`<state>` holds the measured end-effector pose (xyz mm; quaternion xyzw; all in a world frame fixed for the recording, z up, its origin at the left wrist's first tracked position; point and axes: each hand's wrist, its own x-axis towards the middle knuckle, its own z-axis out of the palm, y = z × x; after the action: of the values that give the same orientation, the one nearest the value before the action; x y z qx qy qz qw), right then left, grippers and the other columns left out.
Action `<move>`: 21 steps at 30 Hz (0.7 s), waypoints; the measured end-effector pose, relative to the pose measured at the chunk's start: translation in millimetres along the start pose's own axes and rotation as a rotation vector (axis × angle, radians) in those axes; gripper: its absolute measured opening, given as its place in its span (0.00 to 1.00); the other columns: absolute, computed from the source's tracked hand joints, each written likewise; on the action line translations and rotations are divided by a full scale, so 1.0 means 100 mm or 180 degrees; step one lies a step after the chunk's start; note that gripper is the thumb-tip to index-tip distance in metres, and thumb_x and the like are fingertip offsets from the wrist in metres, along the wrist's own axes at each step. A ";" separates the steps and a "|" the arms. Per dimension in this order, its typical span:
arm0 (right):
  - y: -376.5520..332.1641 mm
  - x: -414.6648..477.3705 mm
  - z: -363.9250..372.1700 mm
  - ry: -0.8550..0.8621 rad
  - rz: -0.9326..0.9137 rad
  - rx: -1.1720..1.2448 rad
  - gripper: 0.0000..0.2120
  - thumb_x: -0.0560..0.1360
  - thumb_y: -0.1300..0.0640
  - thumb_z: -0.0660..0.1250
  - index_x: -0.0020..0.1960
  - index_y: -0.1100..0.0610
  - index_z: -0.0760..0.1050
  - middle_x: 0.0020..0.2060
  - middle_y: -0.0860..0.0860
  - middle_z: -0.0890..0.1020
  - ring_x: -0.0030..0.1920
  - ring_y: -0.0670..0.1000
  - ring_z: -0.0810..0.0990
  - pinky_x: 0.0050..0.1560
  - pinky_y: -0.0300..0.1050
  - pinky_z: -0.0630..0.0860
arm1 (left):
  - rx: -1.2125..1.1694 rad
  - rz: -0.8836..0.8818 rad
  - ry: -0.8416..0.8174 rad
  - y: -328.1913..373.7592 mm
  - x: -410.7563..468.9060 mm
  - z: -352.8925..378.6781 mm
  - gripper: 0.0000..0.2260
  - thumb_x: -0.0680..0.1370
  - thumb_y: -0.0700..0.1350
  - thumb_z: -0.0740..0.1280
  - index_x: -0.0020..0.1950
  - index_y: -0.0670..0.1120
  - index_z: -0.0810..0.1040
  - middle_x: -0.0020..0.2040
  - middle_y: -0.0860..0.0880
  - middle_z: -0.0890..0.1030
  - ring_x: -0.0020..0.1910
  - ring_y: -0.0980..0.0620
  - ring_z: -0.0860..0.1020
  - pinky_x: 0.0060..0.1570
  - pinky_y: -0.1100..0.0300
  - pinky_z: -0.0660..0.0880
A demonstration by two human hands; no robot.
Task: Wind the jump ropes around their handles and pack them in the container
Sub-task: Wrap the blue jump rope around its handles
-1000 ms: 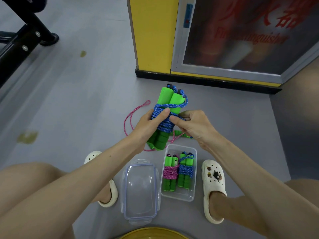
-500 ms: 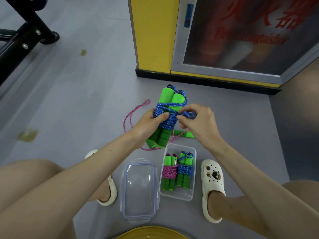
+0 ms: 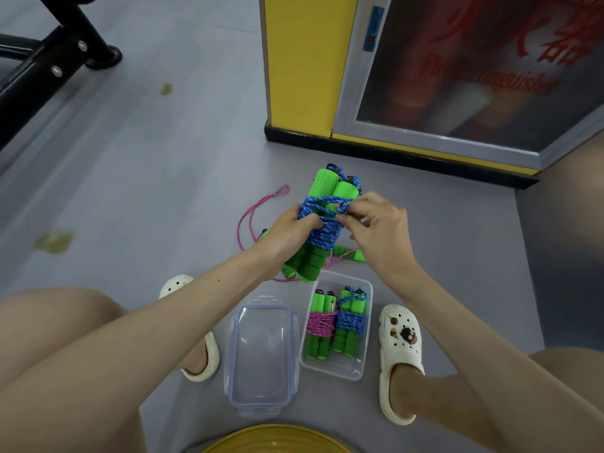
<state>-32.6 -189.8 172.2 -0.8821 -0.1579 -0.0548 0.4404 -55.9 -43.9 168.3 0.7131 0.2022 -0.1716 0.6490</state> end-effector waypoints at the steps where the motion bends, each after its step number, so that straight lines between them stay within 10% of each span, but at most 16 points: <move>1: -0.01 0.00 0.01 0.0012 -0.0081 -0.0028 0.04 0.70 0.66 0.72 0.45 0.65 0.83 0.37 0.53 0.78 0.33 0.49 0.76 0.36 0.42 0.77 | -0.0009 0.0046 0.0100 0.00 -0.01 0.00 0.11 0.77 0.40 0.62 0.60 0.45 0.74 0.50 0.48 0.81 0.45 0.53 0.78 0.44 0.62 0.75; 8: -0.07 0.00 0.06 0.0026 -0.0173 0.0156 0.06 0.69 0.66 0.73 0.46 0.64 0.83 0.36 0.52 0.81 0.33 0.41 0.76 0.38 0.39 0.78 | 0.0235 0.0221 0.0615 -0.10 0.03 -0.02 0.18 0.64 0.60 0.62 0.48 0.54 0.80 0.43 0.53 0.84 0.47 0.47 0.82 0.54 0.43 0.77; 21: -0.06 0.02 0.07 -0.0276 -0.0021 0.0273 0.04 0.69 0.64 0.74 0.43 0.62 0.82 0.33 0.54 0.81 0.33 0.43 0.76 0.35 0.28 0.69 | 0.1059 0.0399 0.0568 -0.06 -0.04 -0.02 0.18 0.73 0.62 0.60 0.52 0.51 0.76 0.48 0.51 0.82 0.49 0.47 0.80 0.53 0.46 0.76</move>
<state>-33.0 -180.1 173.1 -0.8635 -0.1820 -0.0111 0.4703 -62.2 -41.3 165.1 0.8340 0.1829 -0.0980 0.5112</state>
